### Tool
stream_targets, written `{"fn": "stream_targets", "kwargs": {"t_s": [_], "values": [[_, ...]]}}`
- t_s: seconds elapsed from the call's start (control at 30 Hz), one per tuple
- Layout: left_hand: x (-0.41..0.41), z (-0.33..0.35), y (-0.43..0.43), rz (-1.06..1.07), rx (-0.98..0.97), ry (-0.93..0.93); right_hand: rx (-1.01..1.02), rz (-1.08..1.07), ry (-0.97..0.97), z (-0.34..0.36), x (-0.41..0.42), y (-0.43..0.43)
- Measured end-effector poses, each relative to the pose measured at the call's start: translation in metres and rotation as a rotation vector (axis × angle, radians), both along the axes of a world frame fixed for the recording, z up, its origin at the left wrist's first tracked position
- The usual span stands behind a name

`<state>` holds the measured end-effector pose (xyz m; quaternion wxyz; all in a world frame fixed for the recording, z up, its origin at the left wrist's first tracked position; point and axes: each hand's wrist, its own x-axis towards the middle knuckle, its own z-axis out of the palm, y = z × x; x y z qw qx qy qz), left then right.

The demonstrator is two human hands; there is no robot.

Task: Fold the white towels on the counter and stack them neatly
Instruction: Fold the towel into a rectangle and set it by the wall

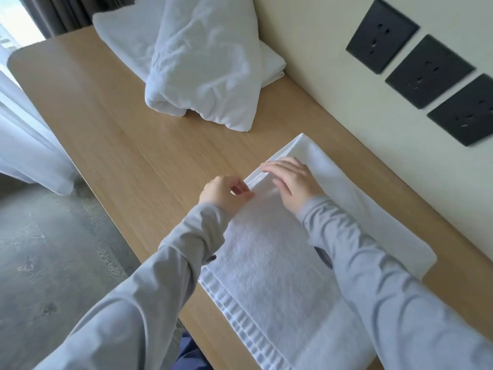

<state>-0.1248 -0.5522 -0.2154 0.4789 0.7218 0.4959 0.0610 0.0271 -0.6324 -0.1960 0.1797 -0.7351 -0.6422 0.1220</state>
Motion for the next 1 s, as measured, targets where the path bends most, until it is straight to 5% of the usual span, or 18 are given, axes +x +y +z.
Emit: {"fn": "stream_targets", "kwargs": {"t_s": [0.1,0.2,0.33,0.47,0.6,0.73,0.87,1.0], "values": [[0.003,-0.002,-0.001,0.066,-0.067,-0.063,-0.197,0.074,-0.028,0.000,0.007,0.031],[0.005,-0.005,0.004,0.174,-0.143,-0.032,-0.392,0.185,-0.268,-0.002,0.013,0.043],[0.004,-0.007,0.012,-0.048,-0.003,0.216,-0.380,0.248,-0.354,0.006,0.008,0.041],[0.006,-0.012,0.015,-0.137,0.030,0.131,-0.406,0.258,-0.367,0.020,0.013,0.028],[0.003,-0.013,0.013,-0.239,0.088,-0.017,-0.230,0.208,-0.407,0.018,0.014,0.015],[0.000,-0.013,0.013,-0.124,0.052,-0.150,0.091,0.094,-0.448,0.010,0.011,0.014],[0.007,-0.016,0.029,-0.188,-0.335,0.031,0.084,0.103,-0.445,0.000,0.011,0.020],[0.020,-0.013,0.042,-0.180,-0.168,0.139,0.064,0.087,-0.412,-0.002,0.013,0.021]]}}
